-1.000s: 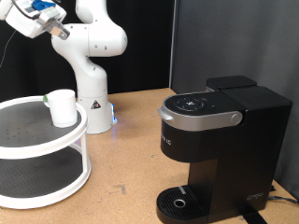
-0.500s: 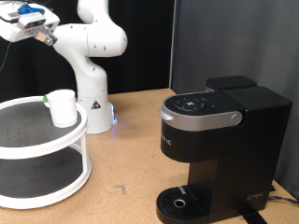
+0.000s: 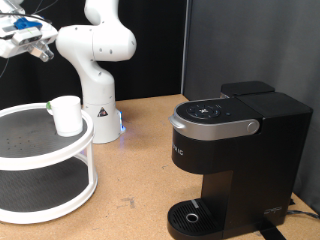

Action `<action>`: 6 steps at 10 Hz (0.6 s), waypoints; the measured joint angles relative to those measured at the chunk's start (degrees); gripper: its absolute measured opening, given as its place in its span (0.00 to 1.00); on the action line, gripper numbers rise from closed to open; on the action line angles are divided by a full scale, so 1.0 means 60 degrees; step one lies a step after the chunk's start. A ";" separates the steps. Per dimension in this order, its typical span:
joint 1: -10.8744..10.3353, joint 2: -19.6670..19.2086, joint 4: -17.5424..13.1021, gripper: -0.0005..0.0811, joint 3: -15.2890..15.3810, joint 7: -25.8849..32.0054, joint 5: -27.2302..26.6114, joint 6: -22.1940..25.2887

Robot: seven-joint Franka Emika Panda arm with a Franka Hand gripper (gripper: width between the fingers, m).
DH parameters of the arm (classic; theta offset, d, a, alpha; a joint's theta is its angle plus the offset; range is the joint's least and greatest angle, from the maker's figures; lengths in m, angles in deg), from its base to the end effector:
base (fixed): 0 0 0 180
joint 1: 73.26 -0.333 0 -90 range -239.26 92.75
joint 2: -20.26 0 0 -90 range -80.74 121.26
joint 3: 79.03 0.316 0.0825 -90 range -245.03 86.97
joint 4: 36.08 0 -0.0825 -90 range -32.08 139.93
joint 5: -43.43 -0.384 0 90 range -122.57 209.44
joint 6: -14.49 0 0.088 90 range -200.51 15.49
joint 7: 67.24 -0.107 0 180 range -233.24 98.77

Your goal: Make a cup of coffee with the keurig machine

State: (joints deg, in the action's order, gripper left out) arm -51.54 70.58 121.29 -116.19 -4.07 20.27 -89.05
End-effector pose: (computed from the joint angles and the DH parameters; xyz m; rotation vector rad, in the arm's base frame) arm 0.1896 -0.2283 0.4306 -2.3653 -0.2143 -0.7589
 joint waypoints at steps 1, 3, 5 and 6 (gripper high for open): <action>0.0026 -0.0022 0.0169 0.01 -0.0069 0.0111 0.0023 -0.0186; 0.0048 -0.0099 0.0506 0.01 -0.0220 0.0392 0.0129 -0.0597; 0.0065 -0.0161 0.0746 0.01 -0.0353 0.0692 0.0409 -0.0906; 0.0092 -0.0179 0.0836 0.01 -0.0473 0.0888 0.0549 -0.0982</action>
State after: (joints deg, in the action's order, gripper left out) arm -50.99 69.51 126.31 -119.03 1.26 23.56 -94.94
